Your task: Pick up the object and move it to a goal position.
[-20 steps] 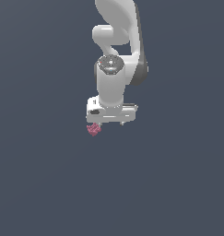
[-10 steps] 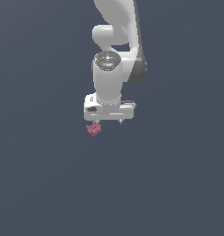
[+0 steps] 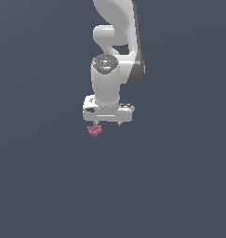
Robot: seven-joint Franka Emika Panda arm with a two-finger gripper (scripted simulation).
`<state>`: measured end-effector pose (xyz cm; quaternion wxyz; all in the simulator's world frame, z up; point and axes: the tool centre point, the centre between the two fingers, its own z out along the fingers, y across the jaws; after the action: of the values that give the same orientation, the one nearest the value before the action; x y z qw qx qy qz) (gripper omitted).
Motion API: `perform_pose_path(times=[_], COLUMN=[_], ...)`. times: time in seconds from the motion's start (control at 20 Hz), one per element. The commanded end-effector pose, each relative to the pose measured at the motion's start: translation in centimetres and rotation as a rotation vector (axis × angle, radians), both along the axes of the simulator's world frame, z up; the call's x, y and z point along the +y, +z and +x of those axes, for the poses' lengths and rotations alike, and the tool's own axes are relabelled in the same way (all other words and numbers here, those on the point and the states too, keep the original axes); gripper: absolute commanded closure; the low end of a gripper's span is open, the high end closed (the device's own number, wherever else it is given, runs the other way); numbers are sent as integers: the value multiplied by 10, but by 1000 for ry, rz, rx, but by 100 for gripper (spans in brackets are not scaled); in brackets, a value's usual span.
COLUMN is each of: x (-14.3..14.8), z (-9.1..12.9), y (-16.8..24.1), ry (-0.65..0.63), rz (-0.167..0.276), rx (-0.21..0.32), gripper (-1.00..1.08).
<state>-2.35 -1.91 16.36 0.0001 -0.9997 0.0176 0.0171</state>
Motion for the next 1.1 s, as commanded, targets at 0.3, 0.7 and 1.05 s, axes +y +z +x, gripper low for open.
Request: perform_pose_path(times=[0.3,0.7,1.05], x=[-21,-51,-69], z=[-12,-30,-43], y=[-23,-52,-68], ry=[-208,-489,-657], rz=[1,-3,-10], rx=[-8,-19,-28], gripper=[-92,-92,-92])
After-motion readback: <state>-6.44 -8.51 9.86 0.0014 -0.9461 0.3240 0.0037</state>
